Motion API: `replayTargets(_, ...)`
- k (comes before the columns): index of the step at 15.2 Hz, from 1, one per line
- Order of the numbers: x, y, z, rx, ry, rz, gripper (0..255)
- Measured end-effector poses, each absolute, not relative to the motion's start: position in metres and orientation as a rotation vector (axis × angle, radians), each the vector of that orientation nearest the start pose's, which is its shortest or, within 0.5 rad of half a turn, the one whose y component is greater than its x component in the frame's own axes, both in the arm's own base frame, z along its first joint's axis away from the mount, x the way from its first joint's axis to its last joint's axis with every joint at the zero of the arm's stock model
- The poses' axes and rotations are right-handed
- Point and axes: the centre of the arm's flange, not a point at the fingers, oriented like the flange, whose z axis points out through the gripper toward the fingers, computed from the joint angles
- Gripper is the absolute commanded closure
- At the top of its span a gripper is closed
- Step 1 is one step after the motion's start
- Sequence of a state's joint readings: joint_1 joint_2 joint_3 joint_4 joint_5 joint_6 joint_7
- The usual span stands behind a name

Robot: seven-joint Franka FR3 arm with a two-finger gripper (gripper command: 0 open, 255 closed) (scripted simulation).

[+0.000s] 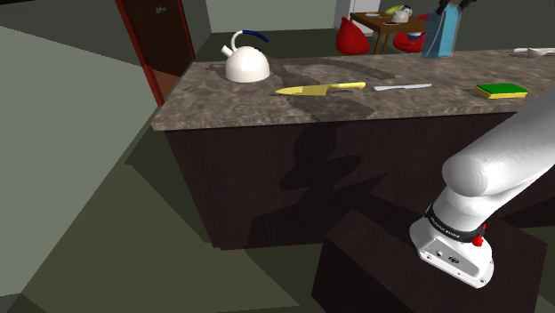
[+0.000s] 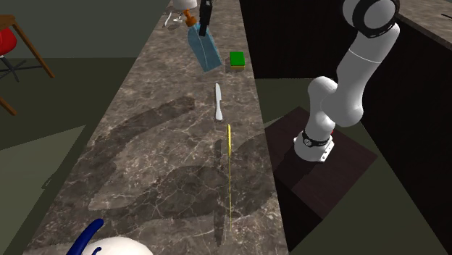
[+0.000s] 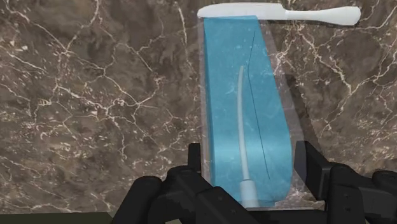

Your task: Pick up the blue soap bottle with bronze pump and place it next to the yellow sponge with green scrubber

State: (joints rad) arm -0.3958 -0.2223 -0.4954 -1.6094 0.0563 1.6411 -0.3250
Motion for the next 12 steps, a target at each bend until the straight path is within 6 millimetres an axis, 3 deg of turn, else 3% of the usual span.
replayTargets(12, 0.195, -0.531, 0.716, -2.984, 0.871, -0.436, 255)
